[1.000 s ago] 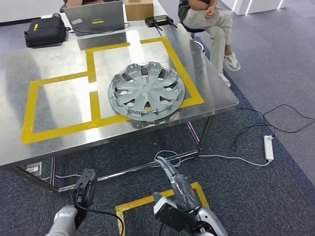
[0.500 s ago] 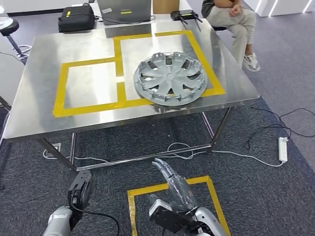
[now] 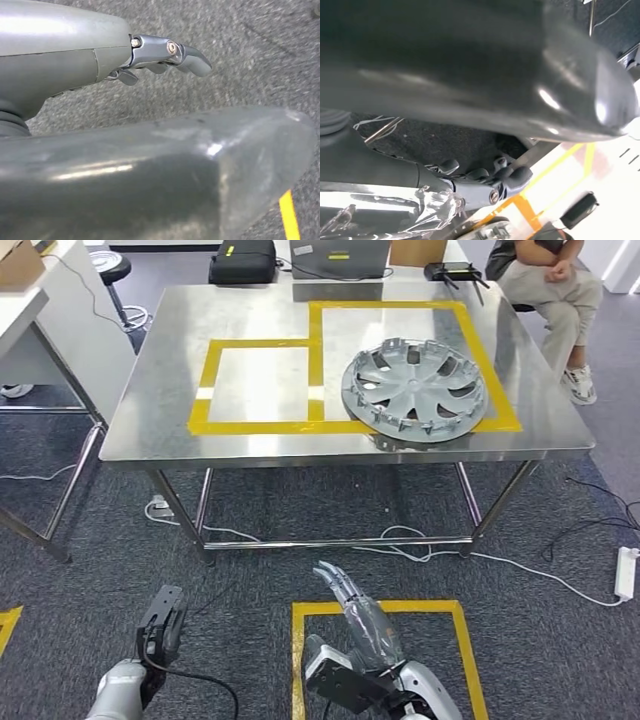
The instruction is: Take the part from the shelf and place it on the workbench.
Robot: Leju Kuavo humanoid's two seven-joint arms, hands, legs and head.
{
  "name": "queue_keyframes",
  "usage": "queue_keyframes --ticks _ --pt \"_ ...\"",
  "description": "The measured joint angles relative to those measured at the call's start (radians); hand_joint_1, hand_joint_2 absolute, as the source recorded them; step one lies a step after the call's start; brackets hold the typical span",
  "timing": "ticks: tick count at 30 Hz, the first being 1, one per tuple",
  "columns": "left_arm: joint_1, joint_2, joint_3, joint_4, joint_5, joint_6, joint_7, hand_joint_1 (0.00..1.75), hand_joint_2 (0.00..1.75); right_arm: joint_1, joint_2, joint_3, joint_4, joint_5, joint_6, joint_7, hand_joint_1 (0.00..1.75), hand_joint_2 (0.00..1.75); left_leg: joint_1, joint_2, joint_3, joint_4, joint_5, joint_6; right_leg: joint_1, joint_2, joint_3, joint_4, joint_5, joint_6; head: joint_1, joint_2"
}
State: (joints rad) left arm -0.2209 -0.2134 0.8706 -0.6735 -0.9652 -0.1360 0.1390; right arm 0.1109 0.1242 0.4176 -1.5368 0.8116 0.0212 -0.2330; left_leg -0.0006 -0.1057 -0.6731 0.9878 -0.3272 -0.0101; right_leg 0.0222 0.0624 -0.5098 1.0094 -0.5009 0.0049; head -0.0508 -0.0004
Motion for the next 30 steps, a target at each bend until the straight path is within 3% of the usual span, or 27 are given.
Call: queue_keyframes --ticks 2,3,5,6,7,9,10,11,12,13,14,16,17,18,20,21,22,23,24,26,28,29,30 --pt "0.003 0.002 0.0 0.004 0.0 0.003 -0.001 0.0 0.0 -0.003 0.0 0.001 0.001 0.004 -0.004 -0.001 0.0 0.0 -0.001 0.013 -0.01 0.003 -0.013 -0.01 -0.004 -0.021 -0.008 -0.016 0.026 -0.006 0.002 0.0" --pt "0.004 0.004 0.0 0.005 0.0 0.005 -0.001 0.0 0.0 -0.004 0.0 0.002 0.001 0.006 -0.005 -0.001 0.0 0.0 -0.001 0.032 -0.021 0.025 -0.049 -0.015 -0.009 -0.034 -0.016 -0.023 0.043 -0.009 -0.001 0.0" --pt "0.0 0.004 0.0 0.008 -0.001 0.006 -0.002 0.0 0.0 -0.003 0.0 0.002 0.001 0.009 -0.007 -0.001 0.0 0.0 0.005 0.077 -0.049 0.129 -0.155 -0.027 -0.013 -0.059 -0.042 -0.029 0.07 -0.012 -0.006 0.0" --pt "-0.002 0.005 0.0 0.009 -0.001 0.006 -0.002 0.0 0.0 -0.002 0.0 0.002 0.002 0.01 -0.008 -0.001 0.0 0.0 0.01 0.087 -0.061 0.193 -0.192 -0.036 -0.015 -0.074 -0.059 -0.029 0.083 -0.009 -0.008 0.0" --pt "-0.003 0.005 0.0 0.01 -0.001 0.006 -0.003 0.0 0.0 -0.001 0.0 0.002 0.002 0.01 -0.008 -0.001 0.0 0.0 0.016 0.091 -0.066 0.245 -0.204 -0.045 -0.017 -0.089 -0.075 -0.028 0.095 -0.007 -0.008 0.0" --pt "-0.004 0.006 0.0 0.011 -0.001 0.007 -0.003 0.0 0.0 -0.001 0.0 0.002 0.003 0.012 -0.009 0.0 0.0 0.0 0.028 0.098 -0.037 0.271 -0.163 -0.064 -0.024 -0.12 -0.109 -0.024 0.117 0.003 -0.008 0.0" --pt "-0.004 0.007 0.0 0.011 -0.001 0.008 -0.004 0.0 0.0 -0.002 -0.001 0.002 0.003 0.014 -0.009 0.0 0.0 0.0 0.034 0.108 0.002 0.236 -0.135 -0.075 -0.029 -0.134 -0.126 -0.018 0.126 0.01 -0.008 0.0" --pt "-0.006 0.004 -0.001 0.012 -0.001 0.009 -0.004 0.0 0.0 -0.002 -0.001 0.002 0.003 0.014 -0.01 0.0 0.0 0.0 0.039 0.134 0.058 0.177 -0.126 -0.088 -0.03 -0.146 -0.141 -0.009 0.133 0.018 -0.011 0.0" --pt "-0.01 0.004 -0.002 0.013 -0.001 0.009 -0.005 0.0 0.0 -0.002 -0.001 0.002 0.002 0.015 -0.011 0.0 0.0 0.0 0.04 0.157 0.109 0.109 -0.136 -0.09 -0.031 -0.159 -0.154 0.002 0.139 0.027 -0.017 0.0" --pt "-0.013 0.002 -0.003 0.014 -0.002 0.01 -0.006 0.0 0.0 -0.002 -0.001 0.002 0.002 0.015 -0.013 0.0 0.0 0.0 0.039 0.176 0.145 0.057 -0.152 -0.084 -0.031 -0.17 -0.162 0.01 0.145 0.035 -0.02 0.0" --pt "-0.016 0.002 -0.004 0.016 -0.002 0.01 -0.007 0.0 0.0 -0.002 -0.001 0.001 0.002 0.016 -0.015 0.0 0.0 0.0 0.036 0.185 0.162 0.025 -0.168 -0.072 -0.03 -0.182 -0.166 0.014 0.152 0.043 -0.023 0.0" --pt "-0.013 0.006 -0.003 0.018 -0.004 0.012 -0.009 0.0 0.0 -0.001 -0.002 0.001 0.004 0.016 -0.017 0.0 0.0 0.0 0.03 0.168 0.147 0.02 -0.161 -0.038 -0.038 -0.199 -0.165 0.01 0.167 0.056 -0.02 0.0" --pt "-0.011 0.009 -0.003 0.019 -0.004 0.012 -0.009 0.0 0.0 -0.001 -0.002 0.001 0.004 0.016 -0.018 0.0 0.0 0.0 0.029 0.157 0.137 0.021 -0.151 -0.026 -0.042 -0.184 -0.168 0.015 0.154 0.063 -0.02 0.0" --pt "-0.01 0.009 -0.002 0.02 -0.004 0.013 -0.009 0.0 0.0 0.0 -0.002 0.001 0.005 0.016 -0.018 0.001 0.0 0.0 0.029 0.146 0.125 0.021 -0.138 -0.015 -0.046 -0.156 -0.176 0.038 0.121 0.068 -0.018 0.0" --pt "-0.014 0.008 -0.002 0.02 -0.004 0.013 -0.01 0.0 0.0 0.002 -0.003 0.001 0.006 0.016 -0.018 0.001 0.0 0.0 0.028 0.122 0.094 0.02 -0.111 -0.001 -0.045 -0.089 -0.204 0.146 0.014 0.07 -0.013 0.0" --pt "-0.016 0.007 -0.002 0.02 -0.004 0.012 -0.01 0.0 0.0 0.002 -0.004 0.001 0.006 0.016 -0.018 0.001 0.0 0.0 0.026 0.108 0.076 0.02 -0.097 0.002 -0.041 -0.073 -0.218 0.216 -0.033 0.067 -0.01 0.0" --pt "-0.016 0.006 -0.002 0.021 -0.004 0.011 -0.01 0.0 0.0 0.002 -0.004 0.001 0.006 0.016 -0.018 0.002 0.0 0.0 0.023 0.095 0.058 0.021 -0.083 0.004 -0.036 -0.066 -0.224 0.272 -0.058 0.063 -0.008 0.0" --pt "-0.014 0.005 -0.002 0.021 -0.003 0.01 -0.01 0.0 0.0 0.002 -0.004 0.001 0.006 0.016 -0.018 0.002 0.0 0.0 0.02 0.082 0.04 0.021 -0.068 0.005 -0.031 -0.063 -0.217 0.301 -0.059 0.057 -0.007 0.0" --pt "-0.013 0.005 -0.002 0.021 -0.003 0.01 -0.01 0.0 0.0 0.002 -0.004 0.001 0.006 0.016 -0.018 0.002 0.0 0.0 0.018 0.068 0.022 0.021 -0.053 0.004 -0.027 -0.06 -0.192 0.295 -0.042 0.049 -0.008 0.0" --pt "-0.013 0.005 -0.001 0.021 -0.003 0.01 -0.01 0.0 0.0 0.0 -0.004 0.0 0.006 0.016 -0.018 0.002 0.0 0.0 0.017 0.041 -0.009 0.022 -0.025 -0.001 -0.022 -0.033 -0.096 0.192 -0.007 0.03 -0.008 0.0" --pt "-0.014 0.005 -0.002 0.021 -0.004 0.01 -0.01 0.0 0.0 -0.002 -0.004 0.0 0.006 0.017 -0.02 0.001 0.0 0.0 0.016 0.018 -0.026 0.019 0.002 -0.01 -0.021 0.009 -0.008 0.062 -0.02 0.023 -0.01 0.0" --pt "-0.015 0.005 -0.002 0.021 -0.005 0.008 -0.01 0.0 0.0 -0.003 -0.004 0.0 0.006 0.017 -0.021 0.0 0.0 0.0 0.017 0.008 -0.029 0.013 0.015 -0.017 -0.021 0.021 0.011 0.026 -0.032 0.023 -0.008 0.0" --pt "-0.014 0.006 -0.002 0.021 -0.006 0.007 -0.01 0.0 0.0 -0.002 -0.004 0.0 0.006 0.018 -0.023 0.0 0.0 0.0 0.018 -0.002 -0.03 0.004 0.029 -0.025 -0.02 0.019 0.014 0.012 -0.03 0.024 -0.006 0.0"
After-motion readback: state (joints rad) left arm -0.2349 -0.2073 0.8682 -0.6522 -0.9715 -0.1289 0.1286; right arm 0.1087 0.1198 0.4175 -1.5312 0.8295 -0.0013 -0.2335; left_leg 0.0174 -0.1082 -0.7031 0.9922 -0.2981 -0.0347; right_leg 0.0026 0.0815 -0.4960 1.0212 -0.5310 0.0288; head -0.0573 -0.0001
